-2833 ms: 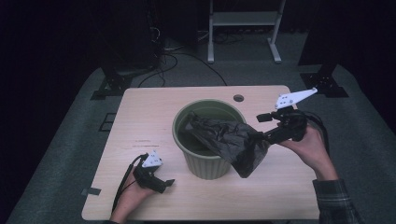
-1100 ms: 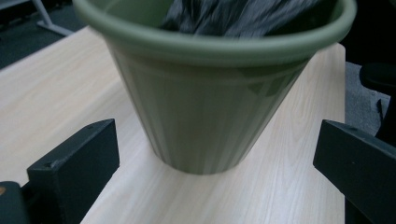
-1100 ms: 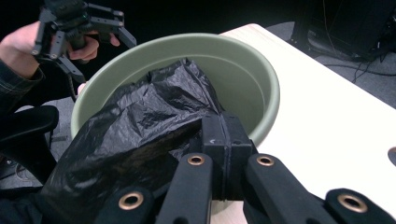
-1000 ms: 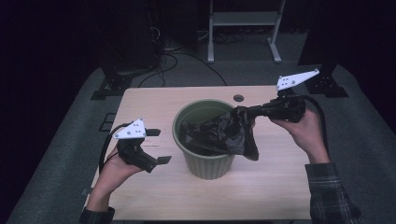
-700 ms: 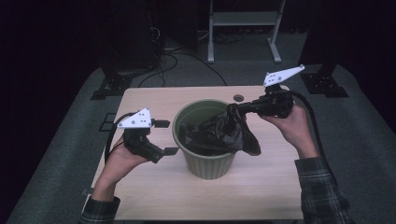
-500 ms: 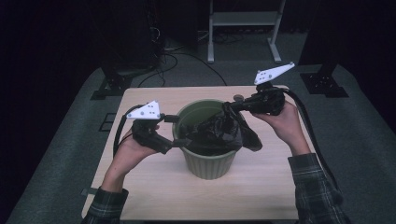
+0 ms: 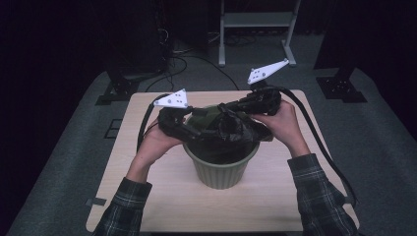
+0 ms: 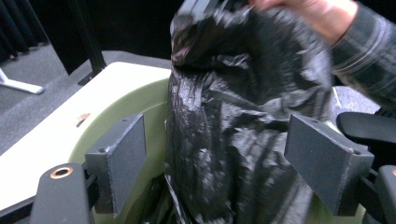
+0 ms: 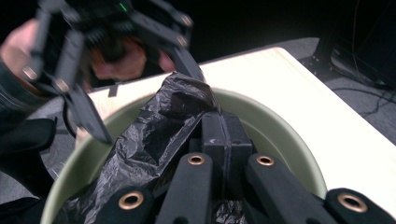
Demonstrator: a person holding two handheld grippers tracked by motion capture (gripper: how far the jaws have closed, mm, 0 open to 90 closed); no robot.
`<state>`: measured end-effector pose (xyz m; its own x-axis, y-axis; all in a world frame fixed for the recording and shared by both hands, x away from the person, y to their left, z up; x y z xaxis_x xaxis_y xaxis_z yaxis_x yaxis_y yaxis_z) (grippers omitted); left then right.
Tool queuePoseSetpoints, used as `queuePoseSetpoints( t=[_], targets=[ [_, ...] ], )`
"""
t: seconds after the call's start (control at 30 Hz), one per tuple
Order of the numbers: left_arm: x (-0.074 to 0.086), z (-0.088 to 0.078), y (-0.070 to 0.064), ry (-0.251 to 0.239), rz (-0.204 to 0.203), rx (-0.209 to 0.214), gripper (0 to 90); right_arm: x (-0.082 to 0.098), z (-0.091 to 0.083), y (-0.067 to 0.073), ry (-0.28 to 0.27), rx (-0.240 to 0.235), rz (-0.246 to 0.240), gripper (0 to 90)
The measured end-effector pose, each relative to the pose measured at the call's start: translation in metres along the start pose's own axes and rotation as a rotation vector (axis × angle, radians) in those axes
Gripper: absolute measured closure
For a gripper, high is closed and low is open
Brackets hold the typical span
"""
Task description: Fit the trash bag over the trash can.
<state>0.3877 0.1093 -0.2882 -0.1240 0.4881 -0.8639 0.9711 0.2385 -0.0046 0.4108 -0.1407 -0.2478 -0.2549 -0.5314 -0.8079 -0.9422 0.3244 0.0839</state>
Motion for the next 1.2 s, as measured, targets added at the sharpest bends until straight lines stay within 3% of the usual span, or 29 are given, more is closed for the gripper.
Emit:
queuePoseSetpoints(
  t=[0.1,0.23,0.33,0.43,0.53,0.7,0.77,0.83,0.93,1.0,1.07,1.2],
  targets=[
    [0.002,0.009,0.004,0.022,0.005,0.024,23.6,-0.006,0.001,0.002,-0.012,-0.005,-0.008,89.9],
    [0.005,0.015,0.004,0.068,0.051,0.077,57.6,-0.011,0.004,0.004,-0.014,-0.009,-0.018,89.8],
    [0.007,0.019,0.001,0.119,0.074,0.106,74.6,-0.013,0.006,0.003,-0.03,-0.01,-0.015,89.8],
    [0.01,0.023,-0.001,0.153,0.085,0.11,81.8,-0.015,0.007,0.003,-0.045,-0.007,-0.012,89.9],
    [0.012,0.027,-0.002,0.19,0.093,0.109,83.6,-0.02,0.007,0.004,-0.065,0.0,-0.016,89.9],
    [0.016,0.028,-0.002,0.181,0.087,0.103,85.5,-0.031,0.007,0.007,-0.082,0.015,-0.027,90.0],
    [0.017,0.027,-0.001,0.177,0.082,0.096,83.8,-0.033,0.009,0.008,-0.078,0.013,-0.033,90.0],
    [0.017,0.024,0.001,0.161,0.063,0.038,61.6,-0.033,0.011,0.009,-0.079,0.011,-0.034,90.0],
    [0.014,0.011,0.005,0.096,0.035,-0.01,46.6,-0.032,0.015,0.008,-0.061,0.017,-0.038,90.0],
    [0.011,0.004,0.007,0.052,0.018,-0.022,40.0,-0.03,0.017,0.009,-0.059,0.013,-0.038,90.0],
    [0.008,0.0,0.009,0.017,0.008,0.0,38.4,-0.03,0.018,0.009,-0.063,0.006,-0.036,90.0],
    [-0.001,-0.002,0.006,0.014,0.022,-0.013,28.7,-0.03,0.021,0.01,-0.051,0.032,-0.051,89.9]
  ],
)
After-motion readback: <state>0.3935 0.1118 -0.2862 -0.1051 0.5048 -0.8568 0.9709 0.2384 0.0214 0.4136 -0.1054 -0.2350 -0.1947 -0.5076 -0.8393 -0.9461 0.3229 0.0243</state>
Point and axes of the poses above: each handheld gripper's, and its own axes: z roughly forward along the jaws, x roughly out of its underside, y roughly to its left, the point moved 1 cm from there along z, roughly forward along the jaws, and after that the axes turned 5 degrees about y, right-handed, at the moved point
